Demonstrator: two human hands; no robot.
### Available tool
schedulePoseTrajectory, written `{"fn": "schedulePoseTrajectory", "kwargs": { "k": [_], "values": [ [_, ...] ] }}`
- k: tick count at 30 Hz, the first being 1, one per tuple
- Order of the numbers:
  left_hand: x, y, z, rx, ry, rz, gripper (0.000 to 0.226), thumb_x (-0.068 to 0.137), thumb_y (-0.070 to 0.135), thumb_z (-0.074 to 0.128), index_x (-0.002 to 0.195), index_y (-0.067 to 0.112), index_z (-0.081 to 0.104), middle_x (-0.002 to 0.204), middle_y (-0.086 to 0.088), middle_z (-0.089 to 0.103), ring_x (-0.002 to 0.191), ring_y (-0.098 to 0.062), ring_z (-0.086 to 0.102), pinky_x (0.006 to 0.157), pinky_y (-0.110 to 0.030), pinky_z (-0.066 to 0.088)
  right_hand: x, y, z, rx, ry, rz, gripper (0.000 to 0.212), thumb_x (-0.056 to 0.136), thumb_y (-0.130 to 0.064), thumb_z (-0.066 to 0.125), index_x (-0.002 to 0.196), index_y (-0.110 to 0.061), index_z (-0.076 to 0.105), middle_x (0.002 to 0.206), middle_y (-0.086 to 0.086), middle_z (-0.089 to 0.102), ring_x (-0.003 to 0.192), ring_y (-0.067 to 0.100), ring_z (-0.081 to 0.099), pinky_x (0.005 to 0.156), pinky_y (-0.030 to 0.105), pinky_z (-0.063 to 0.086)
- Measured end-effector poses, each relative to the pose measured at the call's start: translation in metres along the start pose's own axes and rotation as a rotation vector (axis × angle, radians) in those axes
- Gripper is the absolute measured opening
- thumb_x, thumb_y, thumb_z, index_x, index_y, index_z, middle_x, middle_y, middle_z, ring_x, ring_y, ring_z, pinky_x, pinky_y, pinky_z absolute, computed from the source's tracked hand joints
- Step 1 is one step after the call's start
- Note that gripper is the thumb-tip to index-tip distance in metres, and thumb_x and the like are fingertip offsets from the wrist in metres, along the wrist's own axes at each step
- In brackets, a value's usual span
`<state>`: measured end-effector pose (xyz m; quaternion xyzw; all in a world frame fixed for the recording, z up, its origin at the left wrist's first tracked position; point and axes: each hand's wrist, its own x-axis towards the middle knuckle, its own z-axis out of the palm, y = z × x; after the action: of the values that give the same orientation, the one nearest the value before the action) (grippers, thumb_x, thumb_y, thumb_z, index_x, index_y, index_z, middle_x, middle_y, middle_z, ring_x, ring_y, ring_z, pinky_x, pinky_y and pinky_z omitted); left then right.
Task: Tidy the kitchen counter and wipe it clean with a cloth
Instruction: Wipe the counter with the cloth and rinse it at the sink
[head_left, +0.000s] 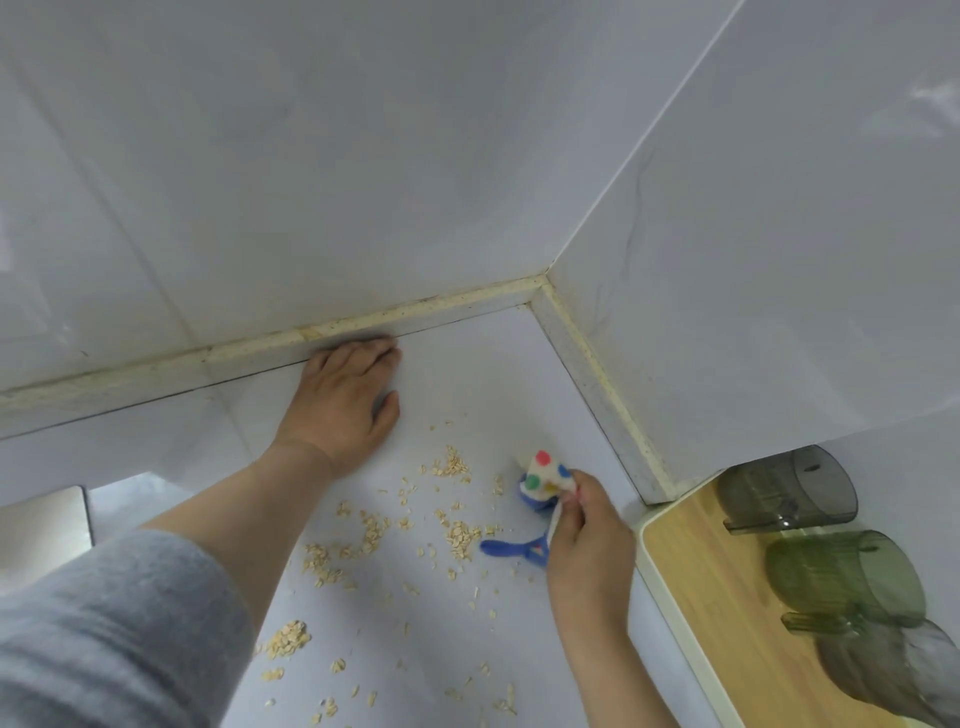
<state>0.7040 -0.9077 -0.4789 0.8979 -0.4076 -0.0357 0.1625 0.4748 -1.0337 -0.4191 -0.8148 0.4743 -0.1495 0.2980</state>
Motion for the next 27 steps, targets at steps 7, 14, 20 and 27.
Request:
{"fn": "schedulePoseTrajectory", "kwargs": {
  "k": [7,14,20,27],
  "values": [
    [-0.002,0.004,-0.002,0.043,-0.036,0.016,0.061,0.09,0.039,0.025,0.134,0.006,0.053,0.139,-0.01,0.052,0.122,-0.03,0.051,0.105,-0.037,0.024,0.027,0.022,-0.019,-0.017,-0.035,0.047,0.032,0.1,-0.001,0.037,0.121,-0.01,0.059,0.1,0.006,0.065,0.084,-0.001,0.064,0.064,0.0,0.037],
    [-0.04,-0.001,-0.011,-0.037,-0.018,-0.007,0.054,0.089,0.03,0.033,0.124,-0.003,0.058,0.13,-0.019,0.057,0.116,-0.04,0.056,0.099,-0.054,0.042,-0.024,0.022,-0.005,-0.14,-0.141,-0.091,0.03,0.099,-0.014,0.043,0.121,-0.025,0.06,0.102,-0.013,0.066,0.095,0.011,0.063,0.077,0.023,0.048],
    [-0.093,-0.02,-0.026,-0.022,0.053,-0.154,0.056,0.088,0.032,0.032,0.122,-0.002,0.059,0.128,-0.018,0.059,0.118,-0.042,0.055,0.096,-0.06,0.041,-0.001,-0.033,-0.008,0.001,-0.145,-0.263,0.03,0.098,-0.005,0.041,0.111,-0.024,0.062,0.084,-0.02,0.057,0.072,-0.008,0.058,0.062,0.005,0.035],
    [-0.127,-0.051,-0.033,0.022,0.04,-0.342,0.06,0.088,0.034,0.028,0.127,-0.001,0.056,0.135,-0.018,0.055,0.124,-0.042,0.05,0.1,-0.06,0.036,0.046,-0.105,0.027,0.032,-0.432,-0.328,0.034,0.1,-0.006,0.036,0.123,-0.018,0.058,0.101,-0.004,0.054,0.049,-0.008,0.054,0.043,0.003,0.036]
  ]
}}
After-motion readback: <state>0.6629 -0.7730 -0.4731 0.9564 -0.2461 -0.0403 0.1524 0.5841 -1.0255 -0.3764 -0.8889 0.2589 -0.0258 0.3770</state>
